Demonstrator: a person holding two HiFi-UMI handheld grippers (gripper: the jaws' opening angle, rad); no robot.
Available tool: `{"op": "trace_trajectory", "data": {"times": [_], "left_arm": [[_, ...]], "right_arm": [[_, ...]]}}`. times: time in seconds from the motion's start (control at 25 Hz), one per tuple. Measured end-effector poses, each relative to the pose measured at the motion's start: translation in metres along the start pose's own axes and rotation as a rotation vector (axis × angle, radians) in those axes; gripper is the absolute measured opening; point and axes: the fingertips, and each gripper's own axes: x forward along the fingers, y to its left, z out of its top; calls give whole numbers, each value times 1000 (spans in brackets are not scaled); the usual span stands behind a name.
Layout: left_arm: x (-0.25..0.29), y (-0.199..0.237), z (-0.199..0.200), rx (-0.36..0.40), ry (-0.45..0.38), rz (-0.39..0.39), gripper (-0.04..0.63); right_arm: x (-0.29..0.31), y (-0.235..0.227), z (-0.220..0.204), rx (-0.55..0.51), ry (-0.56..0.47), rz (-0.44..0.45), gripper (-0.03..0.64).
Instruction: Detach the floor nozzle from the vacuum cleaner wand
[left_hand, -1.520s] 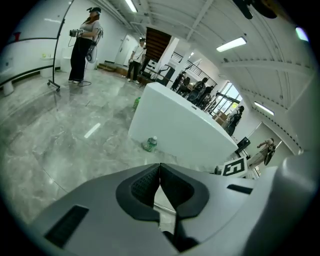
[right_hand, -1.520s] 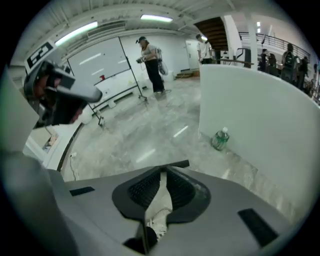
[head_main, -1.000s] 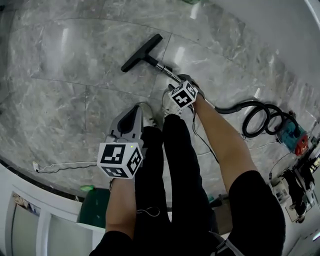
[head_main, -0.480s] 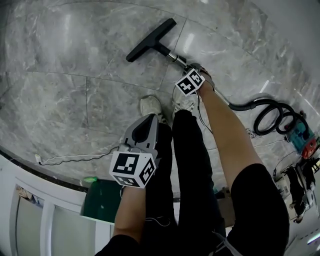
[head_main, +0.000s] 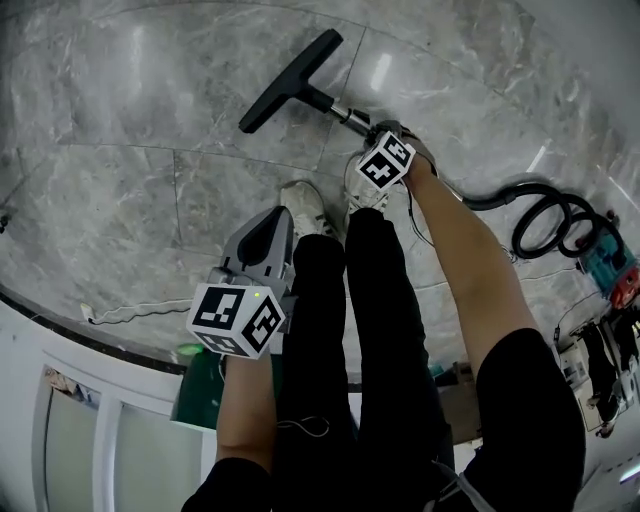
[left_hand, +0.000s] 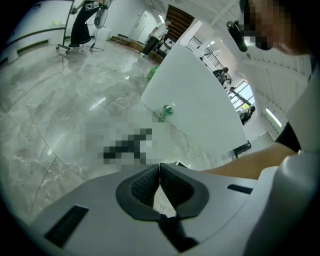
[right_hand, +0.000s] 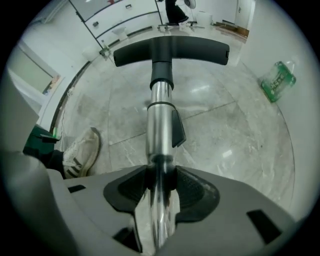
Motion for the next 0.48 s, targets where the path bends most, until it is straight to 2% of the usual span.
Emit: {"op": "trace_trajectory", "data": {"times": [0.16, 0.32, 0.36, 0.4, 0.48], "left_arm": [[-11, -42, 32, -48, -50, -107, 11], [-36, -96, 65, -56, -134, -160, 27], [-42, -105, 74, -58, -169, -159, 70], [-47, -114, 83, -62, -203, -159, 158], [-57, -131, 99, -77, -255, -179, 223]], "right_arm": [[-99, 27, 15, -58, -154, 67, 187], [-215, 36, 25, -34, -298, 89, 187], [-242, 35, 29, -28, -333, 85, 187], [-267, 33, 33, -23, -367, 78, 187], [-314, 31, 38, -11, -426, 59, 187]]}}
